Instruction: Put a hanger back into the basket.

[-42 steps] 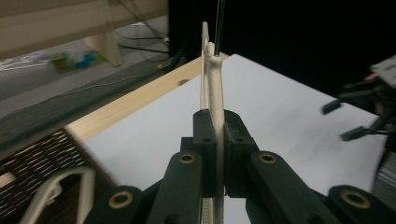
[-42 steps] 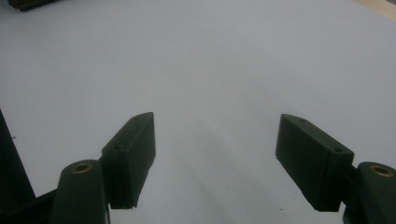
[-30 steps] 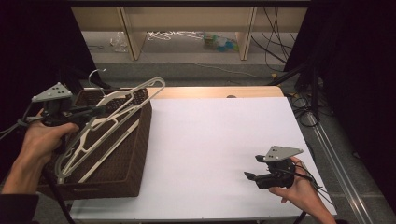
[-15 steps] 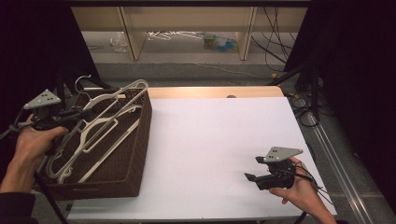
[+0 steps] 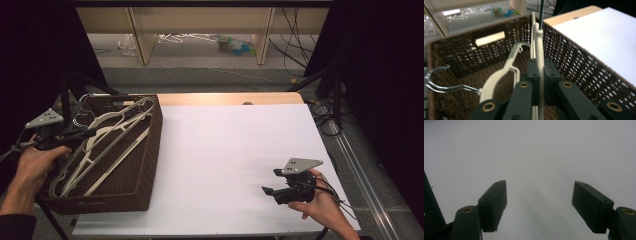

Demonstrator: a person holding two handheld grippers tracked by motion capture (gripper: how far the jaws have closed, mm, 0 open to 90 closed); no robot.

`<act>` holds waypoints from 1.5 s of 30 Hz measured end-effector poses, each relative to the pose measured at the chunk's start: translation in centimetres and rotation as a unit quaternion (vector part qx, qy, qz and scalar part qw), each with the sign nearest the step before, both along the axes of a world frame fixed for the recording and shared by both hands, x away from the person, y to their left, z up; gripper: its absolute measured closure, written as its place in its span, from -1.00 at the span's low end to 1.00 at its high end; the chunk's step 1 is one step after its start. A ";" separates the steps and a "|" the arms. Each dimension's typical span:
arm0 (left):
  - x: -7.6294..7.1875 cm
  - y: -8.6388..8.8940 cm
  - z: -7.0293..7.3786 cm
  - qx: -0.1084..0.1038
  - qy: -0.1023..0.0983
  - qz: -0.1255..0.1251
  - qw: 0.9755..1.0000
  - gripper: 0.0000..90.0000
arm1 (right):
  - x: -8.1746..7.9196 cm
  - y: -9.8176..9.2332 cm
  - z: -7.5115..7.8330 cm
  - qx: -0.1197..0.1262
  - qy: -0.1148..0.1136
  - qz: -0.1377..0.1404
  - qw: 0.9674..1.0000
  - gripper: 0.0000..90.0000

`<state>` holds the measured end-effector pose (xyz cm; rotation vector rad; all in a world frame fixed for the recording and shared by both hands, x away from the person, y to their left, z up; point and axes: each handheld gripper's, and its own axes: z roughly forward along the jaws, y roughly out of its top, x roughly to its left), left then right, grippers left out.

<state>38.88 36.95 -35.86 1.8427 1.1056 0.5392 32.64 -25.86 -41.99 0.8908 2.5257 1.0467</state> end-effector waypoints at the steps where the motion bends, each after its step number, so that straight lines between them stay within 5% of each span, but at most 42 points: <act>1: 0.1 -0.1 -0.3 -0.001 0.004 -0.001 1.000 0.90 | 0.0 0.0 0.0 0.000 0.000 0.000 1.000 -0.35; 10: 1.4 -0.7 -3.3 0.003 0.055 0.012 0.998 0.89 | 0.0 0.1 -0.3 0.003 -0.001 -0.002 1.000 -0.35; 17: 1.6 0.6 -4.4 0.006 0.065 0.081 0.995 0.77 | 0.1 -0.1 -0.3 -0.002 0.003 0.000 1.000 -0.35; 21: 1.8 0.5 -4.5 0.036 0.070 0.107 0.991 0.59 | 0.1 0.0 -0.3 -0.002 0.003 0.002 1.000 -0.35; 25: 2.0 0.5 -4.6 0.079 0.078 0.134 0.985 0.32 | 0.0 0.0 -0.3 0.001 0.005 0.003 1.000 -0.35; 29: 1.9 0.6 -4.6 0.080 0.075 0.150 0.983 0.20 | 0.0 0.1 -0.4 0.000 0.000 0.004 1.000 -0.36; 31: 1.8 0.6 -4.4 0.071 0.064 0.178 0.979 0.09 | 0.1 0.1 -0.5 0.000 -0.003 0.007 1.000 -0.36; 39: 1.2 -0.6 -3.5 0.049 0.032 0.166 0.984 -0.02 | 0.0 0.1 -0.4 0.000 0.000 0.002 1.000 -0.37; 45: 0.6 -3.4 -2.1 0.031 0.008 0.118 0.992 -0.14 | 0.0 0.1 -0.3 0.004 -0.011 0.002 1.000 -0.36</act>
